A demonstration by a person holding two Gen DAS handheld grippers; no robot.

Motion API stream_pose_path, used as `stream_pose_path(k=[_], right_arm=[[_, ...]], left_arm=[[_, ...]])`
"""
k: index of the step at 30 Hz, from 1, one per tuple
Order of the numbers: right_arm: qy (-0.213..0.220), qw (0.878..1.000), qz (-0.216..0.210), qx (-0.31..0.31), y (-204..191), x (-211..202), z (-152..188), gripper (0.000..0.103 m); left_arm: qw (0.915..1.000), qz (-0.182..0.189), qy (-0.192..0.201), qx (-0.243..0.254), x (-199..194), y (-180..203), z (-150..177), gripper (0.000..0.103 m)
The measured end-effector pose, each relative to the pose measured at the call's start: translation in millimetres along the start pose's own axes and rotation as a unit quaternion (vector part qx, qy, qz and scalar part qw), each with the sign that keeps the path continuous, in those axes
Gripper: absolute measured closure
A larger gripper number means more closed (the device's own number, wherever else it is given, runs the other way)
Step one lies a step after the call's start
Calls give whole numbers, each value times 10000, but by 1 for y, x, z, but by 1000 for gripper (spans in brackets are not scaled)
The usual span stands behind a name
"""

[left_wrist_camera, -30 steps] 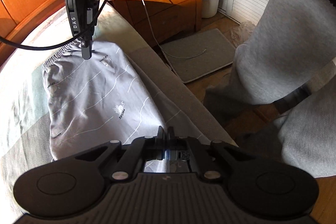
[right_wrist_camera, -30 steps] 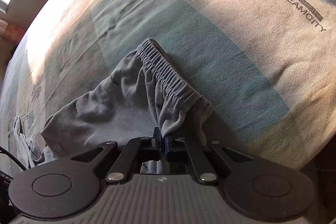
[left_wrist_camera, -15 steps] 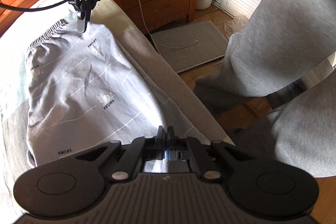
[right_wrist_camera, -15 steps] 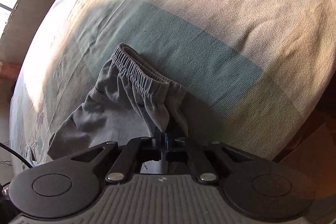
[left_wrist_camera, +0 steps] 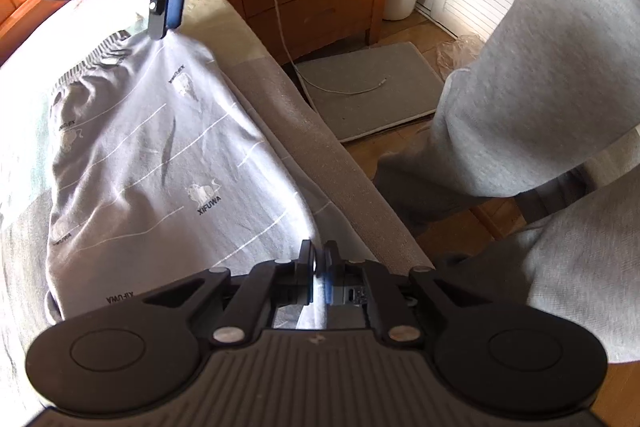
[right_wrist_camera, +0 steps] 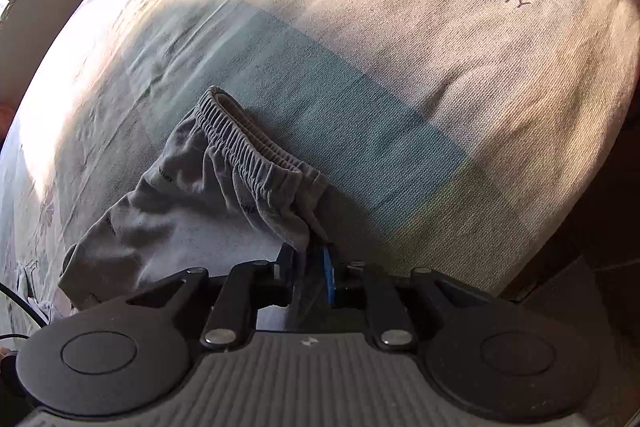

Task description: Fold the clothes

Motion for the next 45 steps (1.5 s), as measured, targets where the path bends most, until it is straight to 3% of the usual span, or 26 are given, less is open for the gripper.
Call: stream_pose_path(k=[4, 6, 9, 11, 15, 16, 19, 23, 29, 32, 37, 39, 42, 45], right_arm=[[463, 9958, 321, -718, -19, -35, -9, 71], [596, 9912, 216, -1161, -35, -41, -15, 71], [500, 9821, -87, -1813, -59, -31, -22, 71], [252, 9749, -202, -2204, -69, -11, -21, 71], [62, 9681, -312, -2487, -77, -2, -24, 74], [24, 9666, -336, -2541, -79, -1, -25, 80], [-90, 9618, -407, -2704, -83, 3, -27, 79], [-242, 9548, -501, -2919, -90, 9, -29, 79], [-442, 9328, -1181, -3377, -136, 37, -42, 79], [-491, 9128, -1543, -3750, -165, 59, -45, 79], [-839, 9009, -1533, -3974, -185, 99, -49, 79], [-1023, 9001, -1470, -3972, -182, 106, -48, 79], [-1283, 8975, -1360, -3995, -171, 109, -42, 78], [-1481, 8960, -1272, -3987, -161, 110, -35, 78]], left_arm=[[9969, -250, -239, -707, -16, -6, 2, 85], [9920, -313, -409, -1156, -27, -12, 7, 77], [9856, -486, -519, -1537, -44, -19, 12, 75], [9818, -814, -494, -1641, -50, -26, 9, 75], [9625, -1232, -541, -2355, -32, -57, 1, 75], [9578, -1199, -589, -2546, -22, -59, 3, 75], [9413, -1087, -735, -3110, 8, -66, 9, 75], [9292, -1107, -658, -3466, 2, -65, 7, 74], [8875, -1106, -381, -4456, -21, -101, 28, 72], [8653, -1067, -188, -4893, -22, -127, 44, 68], [8230, -995, 135, -5591, -24, -169, 70, 66], [8157, -315, 253, -5770, -15, -169, 70, 66], [7999, 231, 221, -5993, -5, -154, 72, 66], [7948, 487, 162, -6048, 1, -141, 71, 66]])
Point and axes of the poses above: each gripper's, at about its wrist camera, not at the fingertips, and x roughly the way its jaws point, y to its right, z to its underside, the point moved 2 cm from there along x, roughly the way its jaws point, and after that the axes turned 8 degrees about -z, right-handed, at the moved point
